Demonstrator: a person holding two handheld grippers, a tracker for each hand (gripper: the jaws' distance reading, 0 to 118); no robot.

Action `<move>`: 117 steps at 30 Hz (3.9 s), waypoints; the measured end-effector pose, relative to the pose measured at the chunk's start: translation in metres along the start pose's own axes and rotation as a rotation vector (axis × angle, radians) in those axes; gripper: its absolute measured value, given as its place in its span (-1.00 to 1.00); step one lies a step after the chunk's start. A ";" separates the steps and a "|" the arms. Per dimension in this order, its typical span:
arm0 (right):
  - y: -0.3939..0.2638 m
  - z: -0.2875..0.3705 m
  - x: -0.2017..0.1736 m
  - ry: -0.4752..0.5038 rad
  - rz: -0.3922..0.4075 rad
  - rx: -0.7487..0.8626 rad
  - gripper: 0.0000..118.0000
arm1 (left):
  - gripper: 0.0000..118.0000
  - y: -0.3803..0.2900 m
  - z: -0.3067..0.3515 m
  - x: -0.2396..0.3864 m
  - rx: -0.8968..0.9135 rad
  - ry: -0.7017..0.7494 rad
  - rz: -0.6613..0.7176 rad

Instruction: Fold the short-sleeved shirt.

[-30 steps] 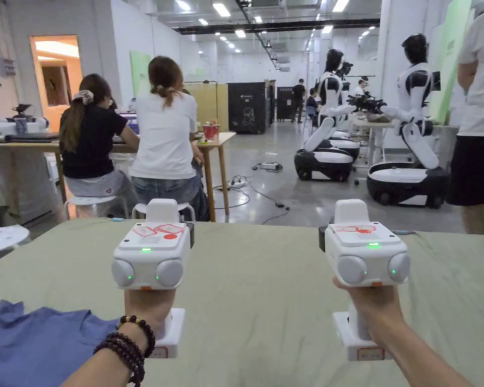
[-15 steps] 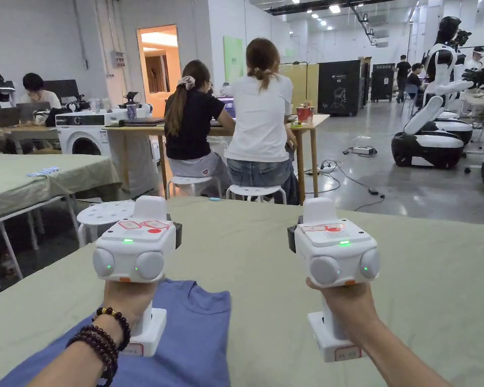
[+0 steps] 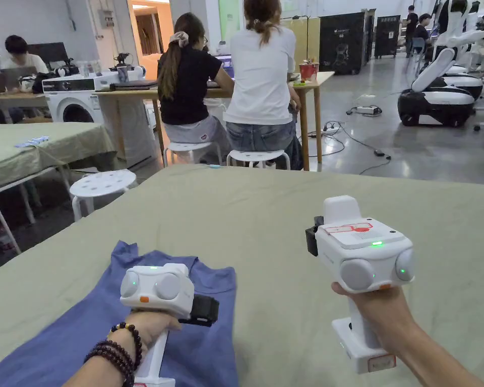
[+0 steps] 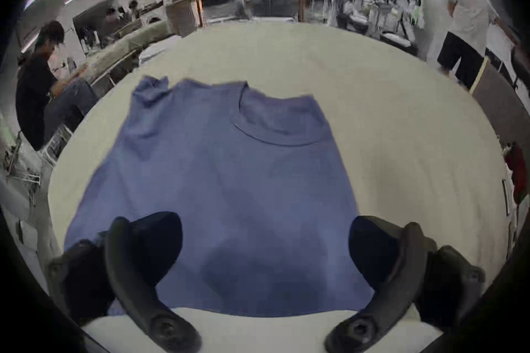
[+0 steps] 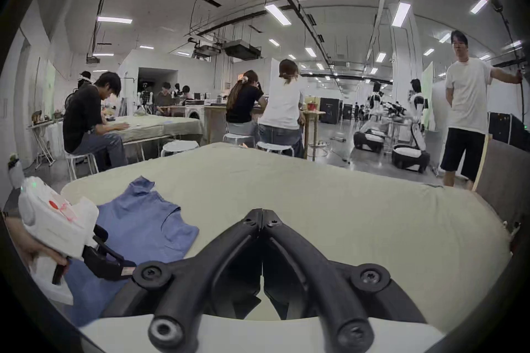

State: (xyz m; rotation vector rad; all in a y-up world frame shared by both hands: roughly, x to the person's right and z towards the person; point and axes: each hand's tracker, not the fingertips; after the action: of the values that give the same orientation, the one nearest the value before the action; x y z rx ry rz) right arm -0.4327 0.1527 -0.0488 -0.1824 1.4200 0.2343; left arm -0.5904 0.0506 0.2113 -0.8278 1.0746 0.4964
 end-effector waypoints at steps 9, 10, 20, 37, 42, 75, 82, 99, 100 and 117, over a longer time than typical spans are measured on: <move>-0.037 -0.030 0.005 0.020 0.014 -0.064 -0.98 | 0.84 -0.009 -0.036 -0.001 -0.076 -0.014 0.015; -0.039 -0.031 0.005 0.022 0.016 -0.066 -0.98 | 0.60 -0.008 -0.034 -0.002 -0.077 -0.013 0.017; -0.040 -0.015 0.012 0.031 -0.004 -0.072 -0.98 | -0.87 0.004 -0.004 -0.007 0.120 0.015 -0.024; -0.045 0.161 0.193 -0.305 -0.060 0.024 -0.98 | -0.87 0.069 0.170 0.280 0.508 -0.485 -0.399; -0.070 0.242 0.278 -0.517 -0.072 0.004 -0.98 | -0.87 0.033 0.163 0.432 0.443 -0.767 -0.547; -0.088 0.255 0.269 -0.508 -0.174 -0.043 -0.98 | -0.75 0.017 0.138 0.343 0.416 -0.456 -0.348; -0.074 0.229 0.226 -0.412 -0.137 -0.031 -0.92 | -1.00 0.022 0.126 0.256 0.425 -0.334 -0.279; -0.101 0.208 0.275 -0.417 -0.121 -0.061 -1.00 | 0.76 0.107 -0.042 0.328 0.244 -0.231 -0.299; -0.105 0.210 0.273 -0.414 -0.113 -0.057 -1.00 | 0.74 0.111 -0.054 0.333 0.238 -0.228 -0.306; -0.111 0.226 0.286 -0.412 -0.124 -0.116 -1.00 | -1.00 0.089 -0.007 0.336 0.191 -0.282 -0.335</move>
State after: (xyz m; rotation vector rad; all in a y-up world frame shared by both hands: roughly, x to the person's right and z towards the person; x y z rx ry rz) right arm -0.1489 0.1207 -0.3016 -0.2984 0.9828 0.2370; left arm -0.5189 0.0887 -0.1265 -0.7249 0.6929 0.2145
